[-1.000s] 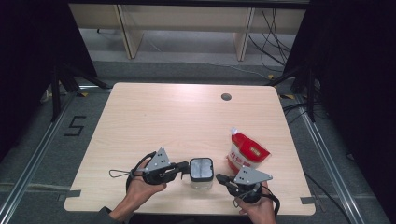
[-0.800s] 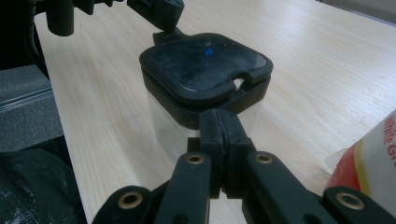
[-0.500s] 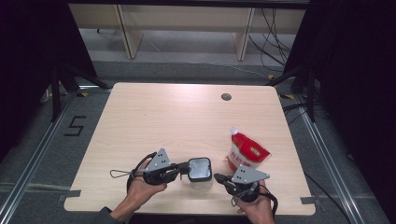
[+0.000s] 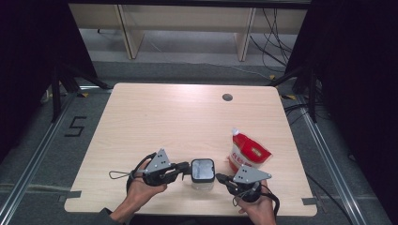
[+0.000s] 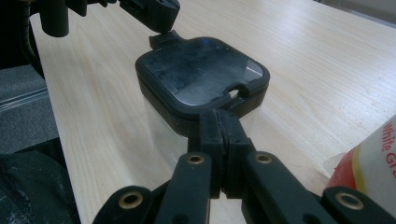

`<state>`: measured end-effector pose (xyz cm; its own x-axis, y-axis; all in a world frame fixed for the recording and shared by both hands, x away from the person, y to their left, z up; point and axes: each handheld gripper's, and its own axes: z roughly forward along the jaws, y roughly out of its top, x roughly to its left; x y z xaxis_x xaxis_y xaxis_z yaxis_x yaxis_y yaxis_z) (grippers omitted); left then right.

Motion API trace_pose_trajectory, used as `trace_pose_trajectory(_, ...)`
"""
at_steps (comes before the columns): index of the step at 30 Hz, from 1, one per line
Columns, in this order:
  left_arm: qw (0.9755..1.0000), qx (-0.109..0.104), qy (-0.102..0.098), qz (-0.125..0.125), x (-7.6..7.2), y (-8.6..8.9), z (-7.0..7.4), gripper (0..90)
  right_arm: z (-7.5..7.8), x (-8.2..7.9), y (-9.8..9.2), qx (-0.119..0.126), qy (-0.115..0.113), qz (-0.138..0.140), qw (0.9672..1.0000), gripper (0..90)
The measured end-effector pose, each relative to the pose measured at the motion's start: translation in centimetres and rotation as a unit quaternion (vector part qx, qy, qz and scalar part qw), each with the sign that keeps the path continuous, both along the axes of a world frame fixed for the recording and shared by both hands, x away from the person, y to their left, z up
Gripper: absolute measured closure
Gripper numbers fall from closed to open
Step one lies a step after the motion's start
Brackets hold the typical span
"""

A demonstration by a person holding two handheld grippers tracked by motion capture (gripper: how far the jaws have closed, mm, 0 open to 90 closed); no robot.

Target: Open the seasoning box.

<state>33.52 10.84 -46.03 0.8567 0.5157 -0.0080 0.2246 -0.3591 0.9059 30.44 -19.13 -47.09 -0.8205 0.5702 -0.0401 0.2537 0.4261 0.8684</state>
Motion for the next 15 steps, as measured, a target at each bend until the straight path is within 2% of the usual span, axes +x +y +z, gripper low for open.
trace_pose_trajectory(3, 0.9999, -0.011, 0.009, 0.010, -0.13, -0.04, -0.13, 86.5, 0.00, -0.05, 0.04, -0.001, 0.002, -0.002, 1.0000, 90.0)
trace_pose_trajectory(4, 0.9999, -0.010, 0.005, 0.009, -0.13, -0.02, -0.15, 86.5, -0.09, 0.02, 0.10, 0.006, 0.003, 0.005, 1.0000, 90.0)
trace_pose_trajectory(11, 0.9999, -0.014, 0.002, 0.008, -0.16, 0.08, -0.29, 86.9, -0.06, -0.02, 0.13, -0.006, 0.001, 0.004, 1.0000, 90.0)
trace_pose_trajectory(15, 0.9996, -0.025, 0.004, 0.014, -0.24, 0.01, -0.43, 87.1, -0.15, 0.03, 0.20, -0.006, 0.001, 0.006, 1.0000, 90.0)
